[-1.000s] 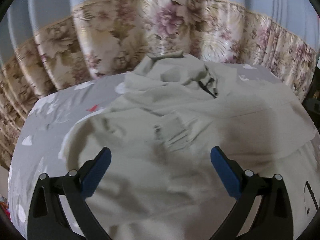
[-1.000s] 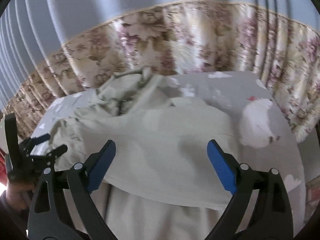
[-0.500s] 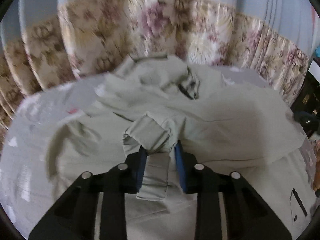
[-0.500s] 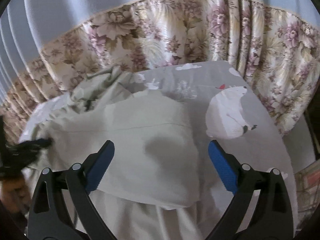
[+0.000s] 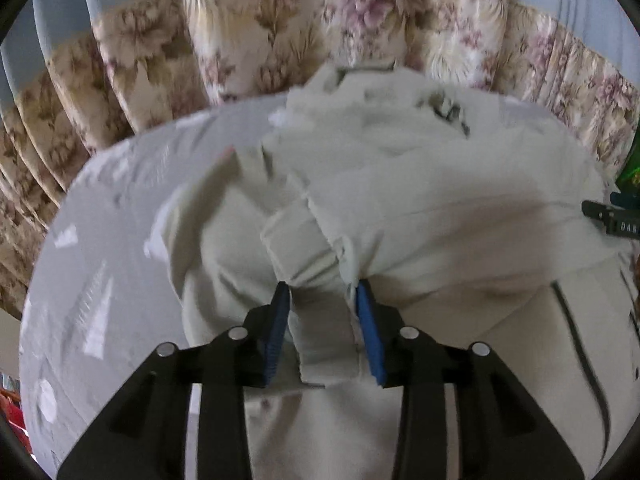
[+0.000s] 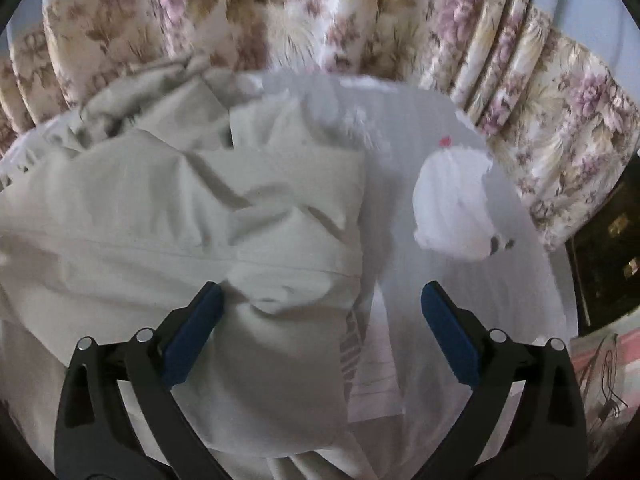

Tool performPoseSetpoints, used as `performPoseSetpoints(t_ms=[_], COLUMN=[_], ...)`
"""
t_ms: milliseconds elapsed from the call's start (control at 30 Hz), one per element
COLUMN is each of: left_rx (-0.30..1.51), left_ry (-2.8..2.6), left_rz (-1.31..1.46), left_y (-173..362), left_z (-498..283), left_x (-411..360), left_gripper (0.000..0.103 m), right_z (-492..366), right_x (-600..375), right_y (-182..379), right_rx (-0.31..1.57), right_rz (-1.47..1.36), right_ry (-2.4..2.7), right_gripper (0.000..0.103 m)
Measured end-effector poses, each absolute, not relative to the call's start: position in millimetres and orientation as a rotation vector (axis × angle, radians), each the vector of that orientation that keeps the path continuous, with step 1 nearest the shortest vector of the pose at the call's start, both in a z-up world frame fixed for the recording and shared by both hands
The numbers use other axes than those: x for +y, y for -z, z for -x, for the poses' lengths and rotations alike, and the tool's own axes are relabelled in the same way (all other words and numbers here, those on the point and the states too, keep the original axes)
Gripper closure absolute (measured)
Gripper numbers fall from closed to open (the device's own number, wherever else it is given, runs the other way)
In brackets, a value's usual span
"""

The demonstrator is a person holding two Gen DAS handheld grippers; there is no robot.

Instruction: Fold large clothes

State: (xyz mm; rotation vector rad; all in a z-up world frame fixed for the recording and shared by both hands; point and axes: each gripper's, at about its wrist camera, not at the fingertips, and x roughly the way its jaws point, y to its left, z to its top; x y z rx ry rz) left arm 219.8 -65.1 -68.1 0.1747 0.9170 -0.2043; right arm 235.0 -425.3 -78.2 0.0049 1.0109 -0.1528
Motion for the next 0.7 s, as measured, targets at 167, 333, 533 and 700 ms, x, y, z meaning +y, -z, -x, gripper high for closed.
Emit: performPoseSetpoints(t_ms=[167, 333, 533, 700], left_rx=[0.88, 0.811, 0.772, 0.767], left_ry=[0.184, 0.195, 0.173, 0.228], left_rz=[-0.167, -0.145, -0.097, -0.119], left_y=[59, 26, -1, 5], left_z=[-206, -203, -214, -210], left_x=[-56, -40, -25, -50], left_gripper=[0.046, 0.03, 0.024, 0.02], right_z=[-223, -216, -220, -216], right_x=[-427, -425, -414, -385], right_y=[58, 22, -4, 16], right_rx=[0.946, 0.877, 0.831, 0.862], right_rz=[-0.043, -0.053, -0.065, -0.016], right_ry=[0.126, 0.061, 0.019, -0.005], right_gripper=[0.003, 0.003, 0.003, 0.003])
